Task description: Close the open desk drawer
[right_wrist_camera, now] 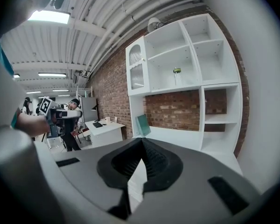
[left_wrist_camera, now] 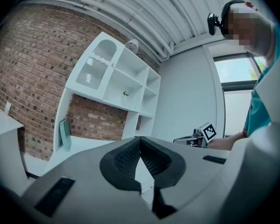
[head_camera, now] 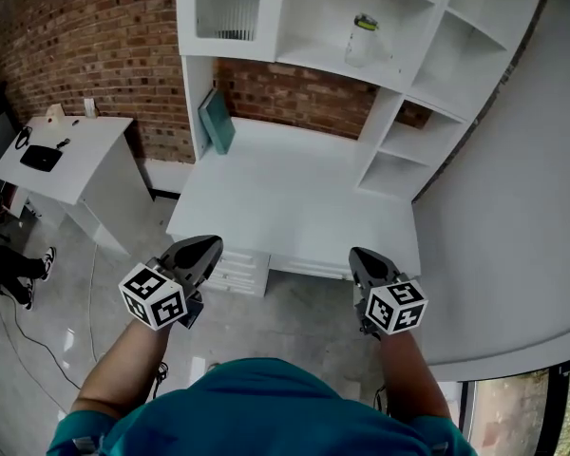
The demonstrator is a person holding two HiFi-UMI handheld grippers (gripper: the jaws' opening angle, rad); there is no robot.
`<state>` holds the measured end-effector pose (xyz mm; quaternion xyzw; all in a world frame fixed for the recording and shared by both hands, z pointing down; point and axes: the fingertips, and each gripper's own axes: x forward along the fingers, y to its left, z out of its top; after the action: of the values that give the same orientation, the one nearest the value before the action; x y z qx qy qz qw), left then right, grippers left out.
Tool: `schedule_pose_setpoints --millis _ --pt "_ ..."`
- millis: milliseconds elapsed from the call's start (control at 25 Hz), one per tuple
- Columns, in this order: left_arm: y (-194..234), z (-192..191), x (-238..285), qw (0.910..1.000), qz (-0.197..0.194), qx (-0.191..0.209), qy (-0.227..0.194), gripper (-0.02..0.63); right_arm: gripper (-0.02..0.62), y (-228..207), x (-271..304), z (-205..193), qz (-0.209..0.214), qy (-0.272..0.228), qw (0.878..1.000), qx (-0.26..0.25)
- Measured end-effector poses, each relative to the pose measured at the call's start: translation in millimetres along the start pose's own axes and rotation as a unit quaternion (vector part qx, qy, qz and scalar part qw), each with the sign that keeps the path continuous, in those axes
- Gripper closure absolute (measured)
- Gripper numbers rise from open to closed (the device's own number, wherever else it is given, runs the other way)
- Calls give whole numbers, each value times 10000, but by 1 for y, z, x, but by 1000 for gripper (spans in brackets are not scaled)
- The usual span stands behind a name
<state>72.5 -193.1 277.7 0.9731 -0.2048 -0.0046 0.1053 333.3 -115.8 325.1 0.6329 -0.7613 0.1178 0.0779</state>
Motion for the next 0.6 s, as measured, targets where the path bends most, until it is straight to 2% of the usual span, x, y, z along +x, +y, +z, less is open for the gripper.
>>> schedule_pose_setpoints --millis 600 --pt "-20 62 9 9987 -167 239 -421 591 575 -20 -42 68 -31 -482 9988 80"
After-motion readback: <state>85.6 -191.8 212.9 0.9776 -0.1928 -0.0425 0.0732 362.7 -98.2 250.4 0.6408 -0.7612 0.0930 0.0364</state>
